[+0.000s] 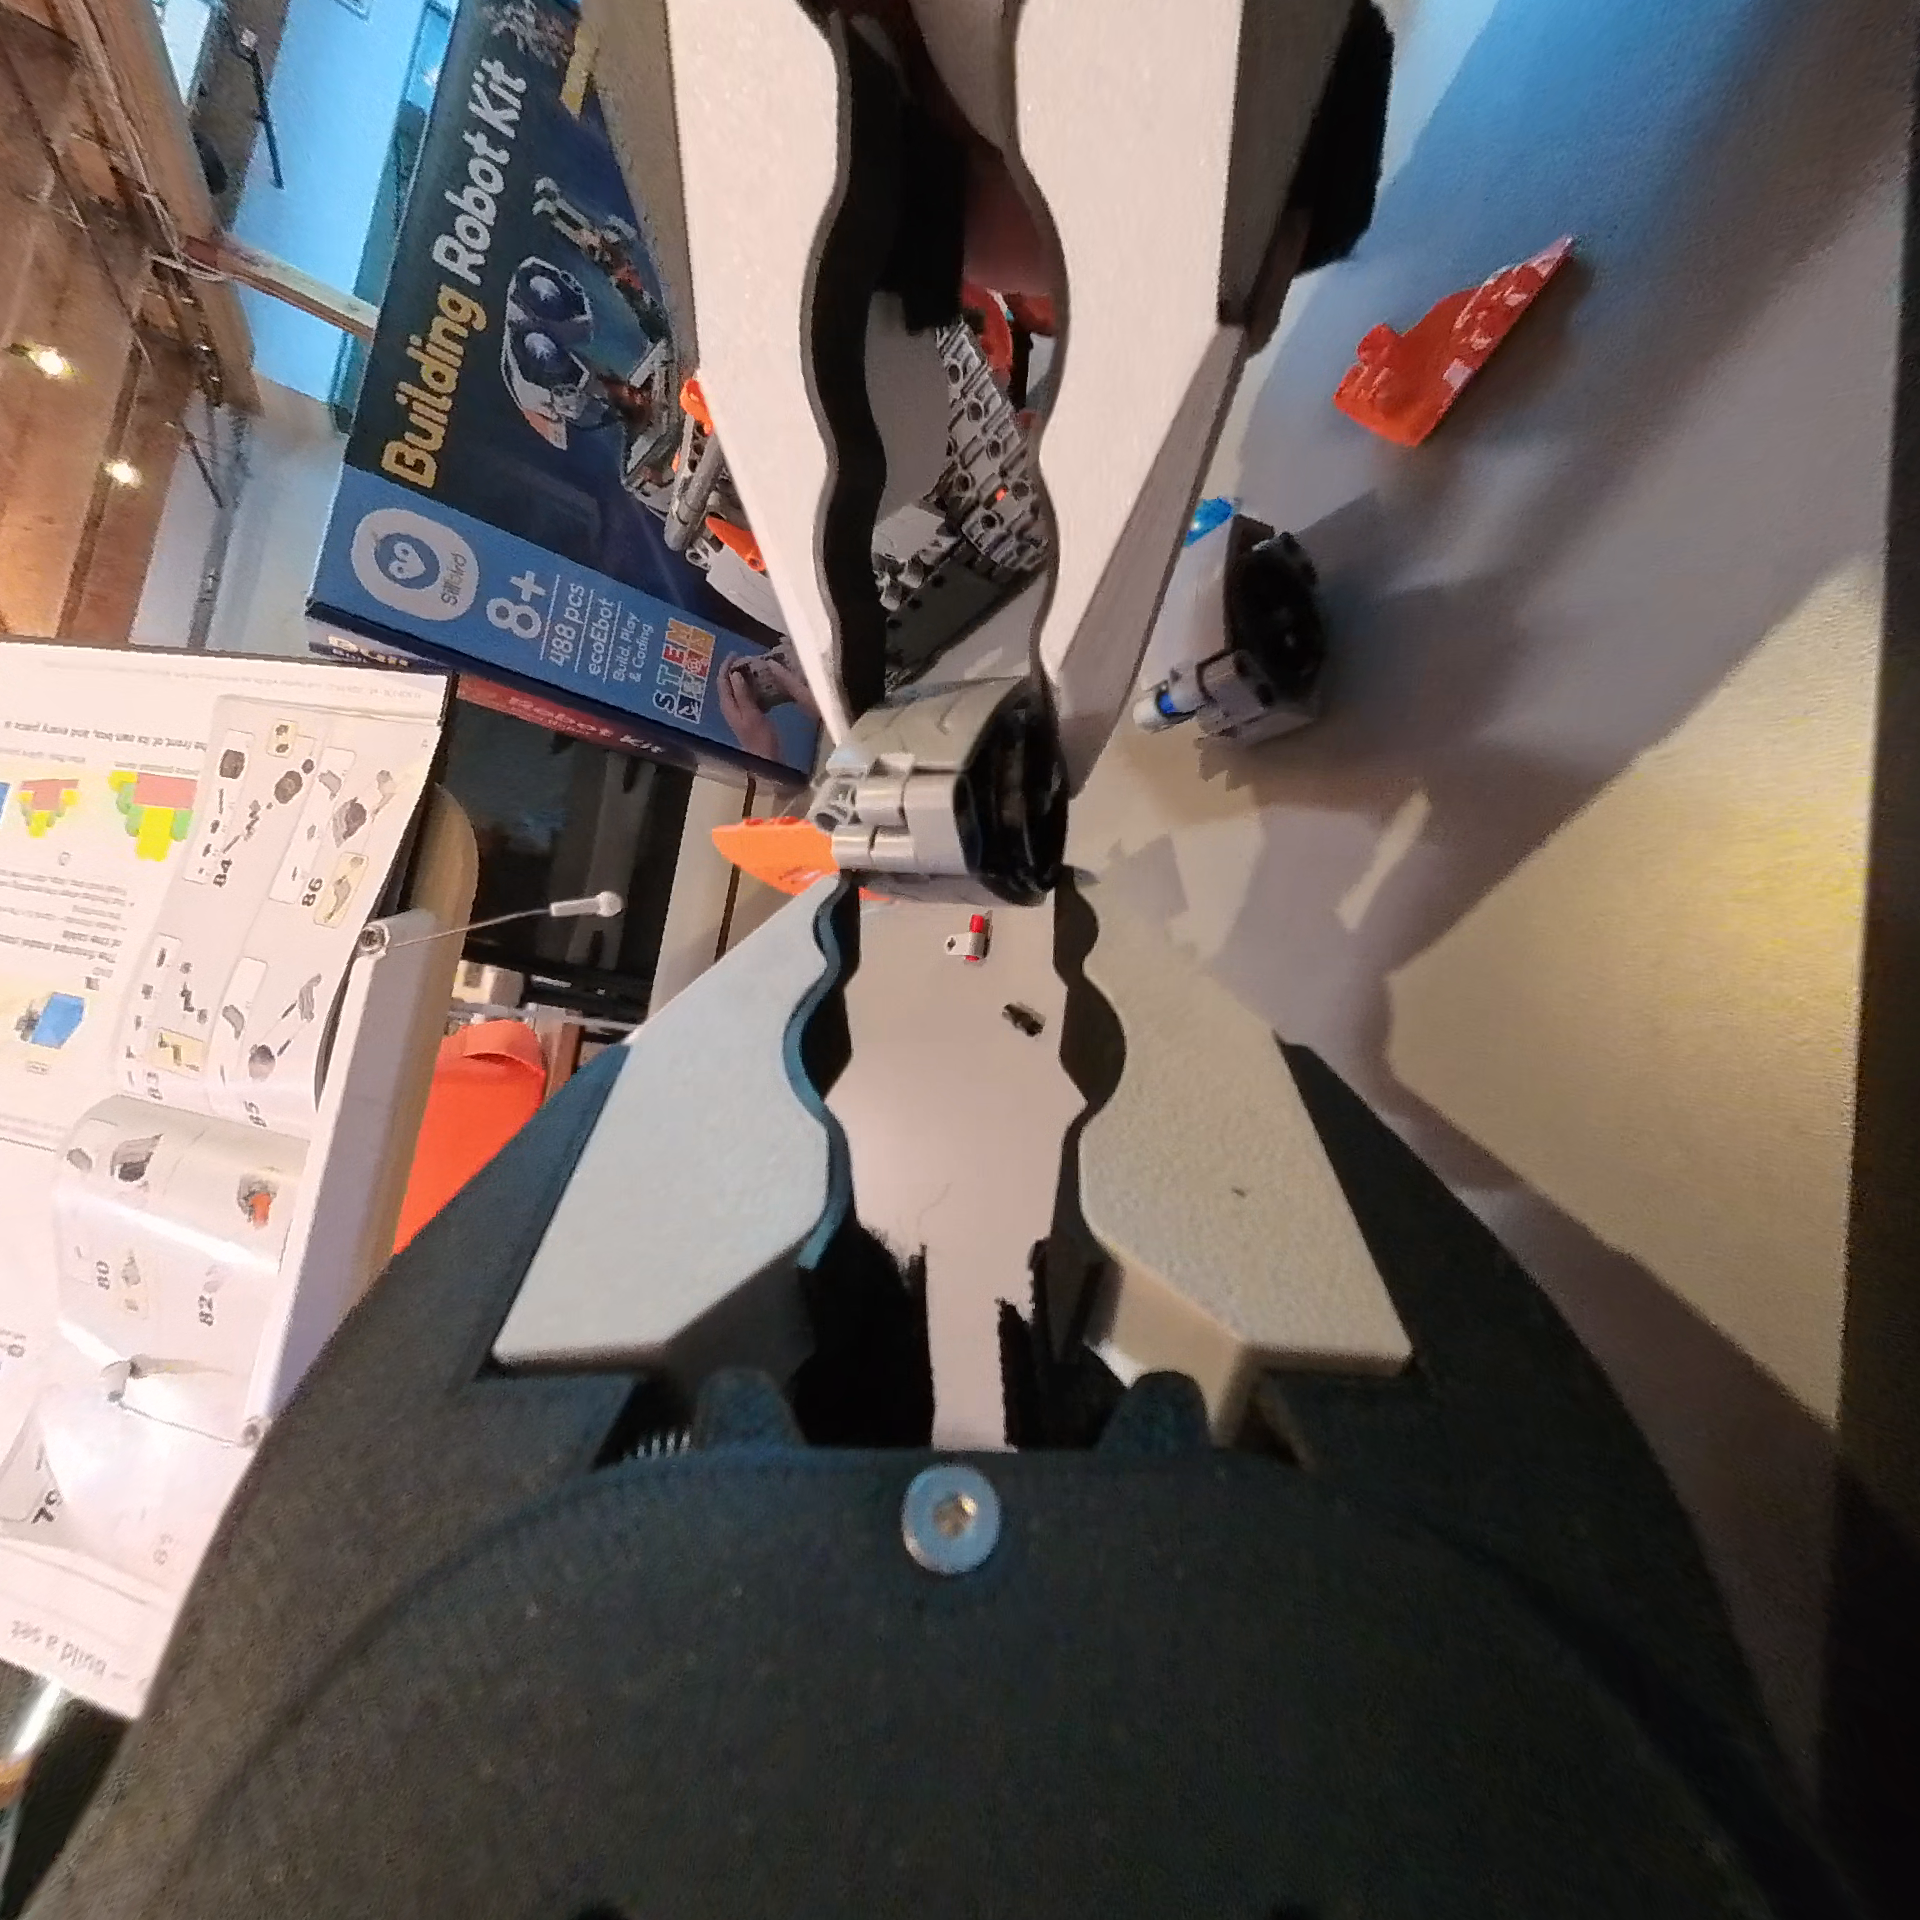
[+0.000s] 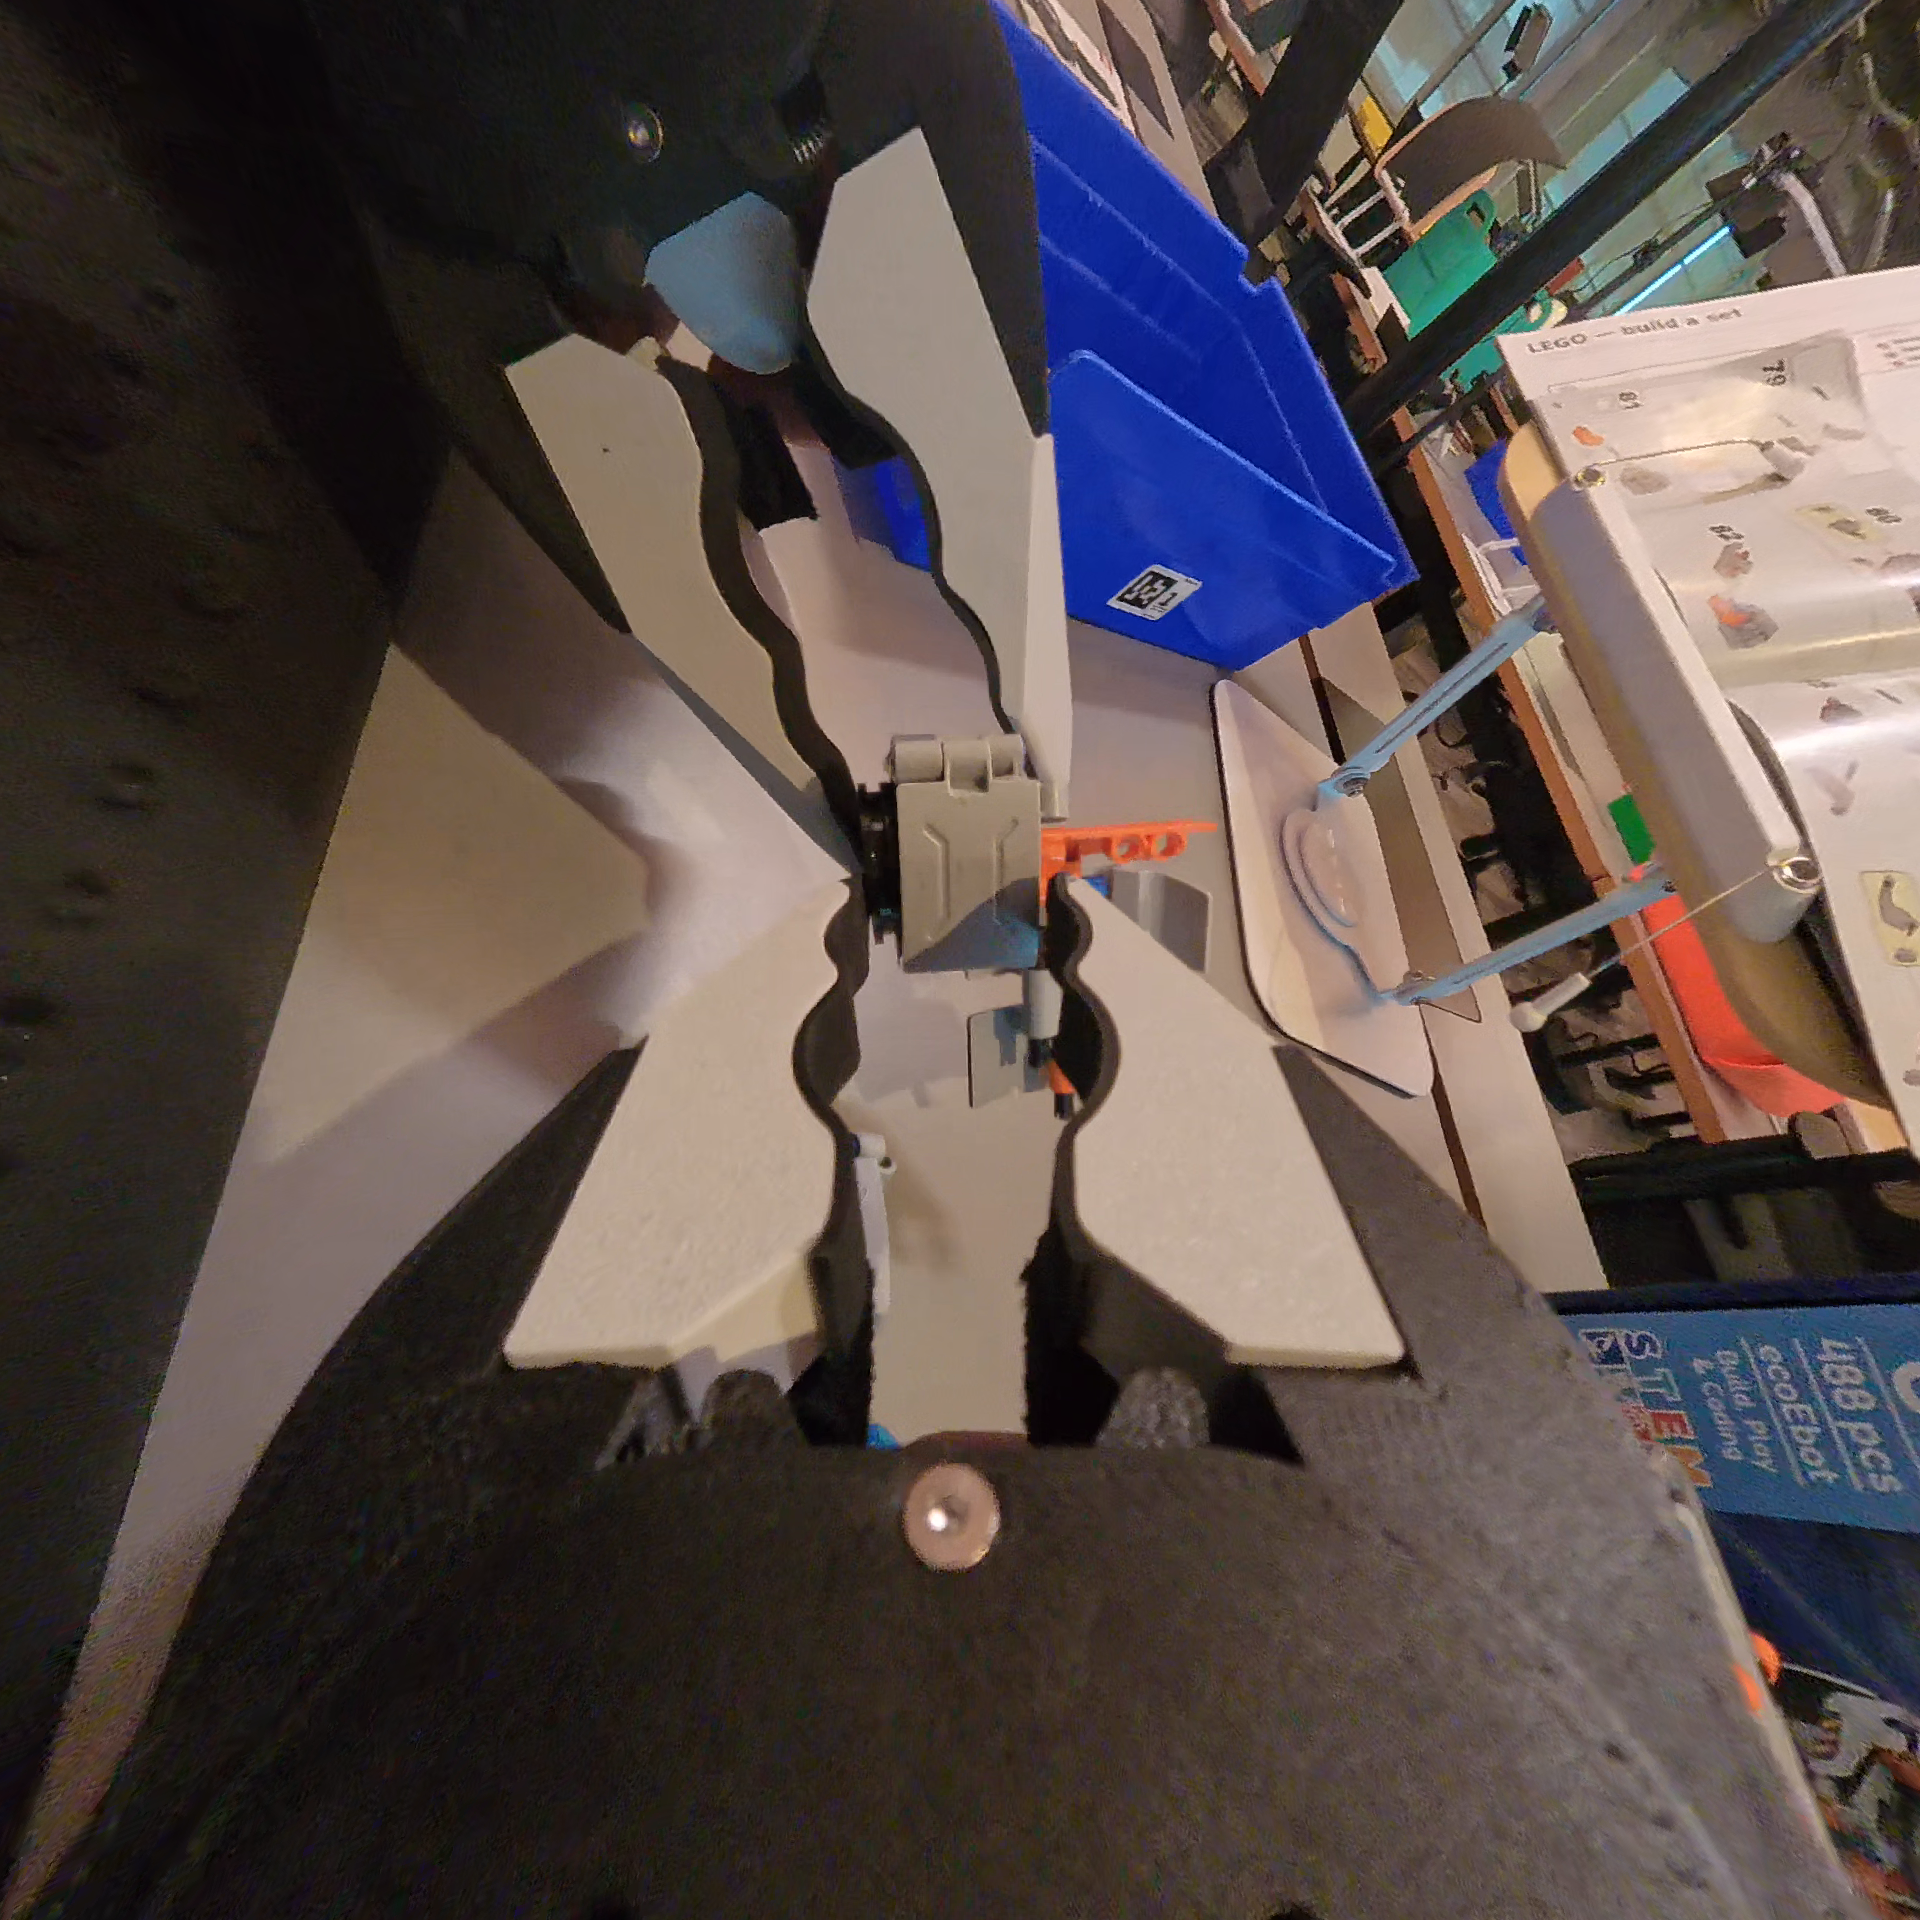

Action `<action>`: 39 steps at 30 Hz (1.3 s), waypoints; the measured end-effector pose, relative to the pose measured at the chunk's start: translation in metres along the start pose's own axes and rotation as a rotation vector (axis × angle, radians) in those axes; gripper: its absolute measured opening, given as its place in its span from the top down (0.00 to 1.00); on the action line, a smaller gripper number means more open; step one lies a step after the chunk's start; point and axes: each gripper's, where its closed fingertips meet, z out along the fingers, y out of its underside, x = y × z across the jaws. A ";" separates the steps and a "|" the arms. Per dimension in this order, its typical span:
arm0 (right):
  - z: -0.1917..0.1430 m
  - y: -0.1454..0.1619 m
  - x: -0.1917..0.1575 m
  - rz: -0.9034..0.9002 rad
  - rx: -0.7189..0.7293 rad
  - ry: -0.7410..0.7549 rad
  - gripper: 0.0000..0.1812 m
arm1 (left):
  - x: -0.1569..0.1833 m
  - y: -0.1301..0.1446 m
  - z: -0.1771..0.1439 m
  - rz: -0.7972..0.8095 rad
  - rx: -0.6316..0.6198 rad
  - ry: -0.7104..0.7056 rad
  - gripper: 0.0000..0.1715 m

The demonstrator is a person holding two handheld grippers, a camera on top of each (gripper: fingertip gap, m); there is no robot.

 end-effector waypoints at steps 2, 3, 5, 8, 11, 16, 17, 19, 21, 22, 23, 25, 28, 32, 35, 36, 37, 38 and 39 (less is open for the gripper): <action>0.000 0.000 -0.001 -0.002 -0.005 -0.004 0.84 | 0.000 0.000 0.000 0.013 -0.010 -0.009 0.80; 0.000 0.001 -0.001 0.010 -0.004 -0.012 0.84 | 0.000 0.000 0.000 0.015 -0.012 -0.009 0.80; 0.000 0.000 -0.001 0.060 0.019 -0.034 0.84 | 0.000 -0.001 0.000 -0.001 -0.004 0.000 0.79; -0.004 -0.004 0.001 0.166 0.083 -0.082 0.84 | -0.001 -0.004 -0.002 -0.076 0.042 0.029 0.79; -0.009 -0.010 0.004 0.284 0.174 -0.142 0.84 | -0.002 -0.008 -0.004 -0.182 0.095 0.089 0.80; -0.014 -0.015 0.007 0.428 0.279 -0.236 0.84 | -0.002 -0.014 -0.006 -0.360 0.168 0.195 0.82; -0.015 -0.016 0.008 0.453 0.300 -0.253 0.84 | -0.003 -0.015 -0.006 -0.375 0.179 0.201 0.82; -0.017 -0.017 0.008 0.492 0.333 -0.284 0.85 | -0.003 -0.017 -0.008 -0.399 0.193 0.213 0.82; -0.016 -0.016 0.008 0.510 0.347 -0.298 0.84 | -0.004 -0.017 -0.008 -0.400 0.193 0.212 0.82; -0.016 -0.016 0.008 0.515 0.347 -0.301 0.84 | -0.003 -0.017 -0.008 -0.394 0.190 0.211 0.83; -0.016 -0.016 0.008 0.521 0.349 -0.304 0.84 | -0.003 -0.017 -0.009 -0.388 0.187 0.208 0.83; -0.017 -0.018 0.009 0.535 0.364 -0.312 0.84 | -0.006 -0.018 -0.010 -0.371 0.193 0.187 0.83; -0.018 -0.019 0.010 0.553 0.381 -0.326 0.84 | -0.008 -0.021 -0.013 -0.347 0.200 0.161 0.84; -0.020 -0.019 0.009 0.557 0.393 -0.350 0.84 | -0.009 -0.023 -0.014 -0.287 0.192 0.121 0.84; -0.022 -0.019 0.007 0.557 0.403 -0.370 0.84 | -0.009 -0.025 -0.016 -0.267 0.201 0.107 0.84; -0.022 -0.019 0.007 0.554 0.403 -0.372 0.84 | -0.009 -0.026 -0.016 -0.244 0.201 0.092 0.84; -0.022 -0.018 0.007 0.546 0.399 -0.369 0.84 | -0.010 -0.026 -0.016 -0.215 0.195 0.069 0.84; -0.022 -0.018 0.007 0.534 0.393 -0.364 0.84 | -0.010 -0.026 -0.017 -0.181 0.187 0.046 0.84; -0.022 -0.018 0.007 0.520 0.390 -0.358 0.84 | -0.010 -0.026 -0.017 -0.152 0.180 0.026 0.84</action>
